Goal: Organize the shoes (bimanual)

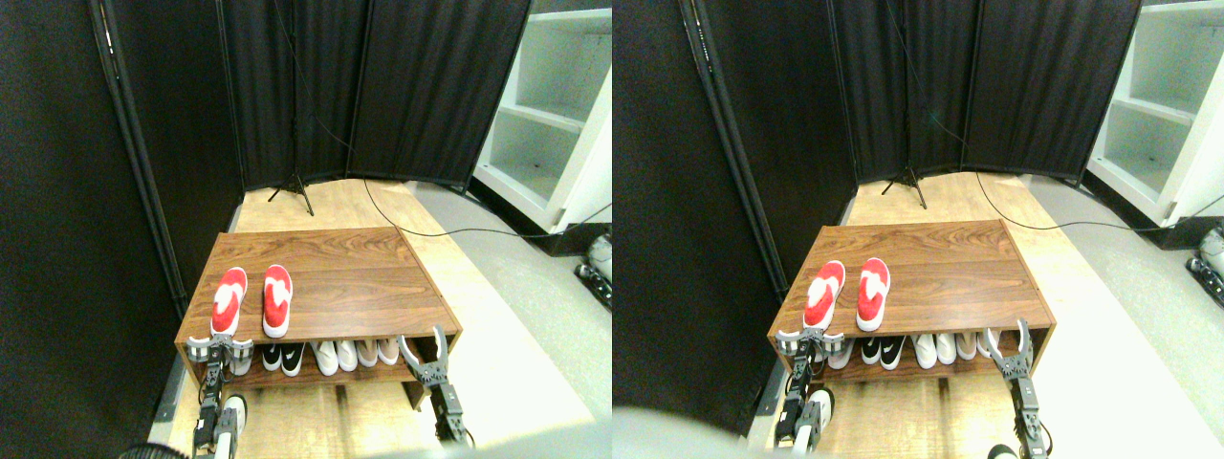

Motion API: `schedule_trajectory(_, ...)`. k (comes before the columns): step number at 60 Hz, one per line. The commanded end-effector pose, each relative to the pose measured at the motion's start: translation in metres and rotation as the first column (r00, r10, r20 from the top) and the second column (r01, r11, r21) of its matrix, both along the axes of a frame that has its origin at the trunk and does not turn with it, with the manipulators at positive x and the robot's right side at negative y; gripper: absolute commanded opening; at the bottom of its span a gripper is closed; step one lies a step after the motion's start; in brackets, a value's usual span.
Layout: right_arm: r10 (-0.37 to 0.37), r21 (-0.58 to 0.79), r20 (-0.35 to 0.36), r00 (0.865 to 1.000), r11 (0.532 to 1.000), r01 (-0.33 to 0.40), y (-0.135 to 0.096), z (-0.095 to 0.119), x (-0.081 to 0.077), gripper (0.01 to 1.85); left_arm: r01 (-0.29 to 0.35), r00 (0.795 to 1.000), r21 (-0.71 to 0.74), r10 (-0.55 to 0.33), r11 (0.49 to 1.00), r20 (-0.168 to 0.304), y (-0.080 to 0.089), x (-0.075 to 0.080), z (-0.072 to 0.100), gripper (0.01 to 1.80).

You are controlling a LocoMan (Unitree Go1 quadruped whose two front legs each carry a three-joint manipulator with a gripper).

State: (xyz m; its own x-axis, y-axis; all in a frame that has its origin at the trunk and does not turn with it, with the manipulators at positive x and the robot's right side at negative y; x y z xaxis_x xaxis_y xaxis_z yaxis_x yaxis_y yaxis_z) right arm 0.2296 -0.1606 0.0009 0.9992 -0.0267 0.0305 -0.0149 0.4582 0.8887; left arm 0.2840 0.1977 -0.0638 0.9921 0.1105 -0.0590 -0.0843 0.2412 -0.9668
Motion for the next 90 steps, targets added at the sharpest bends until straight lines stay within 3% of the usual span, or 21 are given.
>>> schedule_trajectory(1, 0.008, -0.005, 0.054, 0.999, 1.000, -0.008, -0.001, 0.010, -0.003, 0.49, 0.016, 0.999, -0.011, -0.016, 1.000, 0.037, -0.001, 0.001, 0.005, 1.76)
schedule_trajectory(16, 0.012, 0.008, 0.061, 0.998, 1.000, -0.012, -0.001, 0.009, -0.007, 0.49, 0.007, 0.999, 0.008, -0.007, 1.000, 0.047, 0.001, -0.013, 0.011, 1.71)
schedule_trajectory(33, 0.001, 0.016, 0.064, 0.998, 1.000, -0.002, -0.001, 0.008, -0.009, 0.49, 0.020, 0.998, 0.071, -0.025, 0.997, 0.066, 0.012, -0.050, 0.034, 1.47)
schedule_trajectory(41, 0.004, 0.023, 0.072, 0.997, 1.000, -0.005, -0.001, 0.007, -0.008, 0.49, -0.071, 0.994, 0.188, 0.054, 0.980, 0.093, 0.026, -0.062, 0.044, 1.33)
schedule_trajectory(48, -0.004, 0.026, 0.073, 0.997, 1.000, 0.002, -0.001, 0.007, -0.007, 0.49, -0.084, 0.990, 0.250, 0.053, 0.965, 0.129, 0.042, -0.066, 0.051, 1.16)
schedule_trajectory(55, -0.007, 0.027, 0.076, 0.997, 1.000, 0.005, -0.002, 0.007, -0.006, 0.49, -0.100, 0.989, 0.255, 0.068, 0.962, 0.133, 0.051, -0.066, 0.059, 1.01)
schedule_trajectory(59, -0.017, 0.032, 0.079, 0.997, 0.999, 0.015, -0.004, 0.007, -0.005, 0.49, -0.139, 0.981, 0.276, 0.095, 0.951, 0.168, 0.061, -0.063, 0.066, 0.71)
schedule_trajectory(61, -0.018, 0.033, 0.079, 0.997, 0.999, 0.016, -0.004, 0.007, -0.005, 0.49, -0.146, 0.980, 0.279, 0.099, 0.949, 0.174, 0.062, -0.062, 0.066, 0.65)
schedule_trajectory(63, -0.019, 0.033, 0.086, 0.996, 0.999, 0.016, -0.004, 0.007, -0.004, 0.48, -0.166, 0.975, 0.279, 0.115, 0.946, 0.190, 0.067, -0.057, 0.067, 0.40)
schedule_trajectory(68, -0.012, 0.025, 0.094, 0.995, 1.000, 0.010, -0.006, 0.007, -0.003, 0.47, -0.218, 0.960, 0.282, 0.155, 0.934, 0.232, 0.076, -0.047, 0.069, 0.01)
schedule_trajectory(81, -0.010, 0.006, 0.094, 0.996, 1.000, 0.010, -0.009, 0.008, -0.001, 0.46, -0.220, 0.959, 0.329, 0.142, 0.918, 0.245, 0.091, -0.020, 0.066, 0.01)
schedule_trajectory(90, -0.006, 0.009, 0.096, 0.995, 1.000, 0.005, -0.008, 0.008, 0.003, 0.48, -0.188, 0.971, 0.399, 0.109, 0.897, 0.213, 0.102, 0.006, 0.060, 0.01)
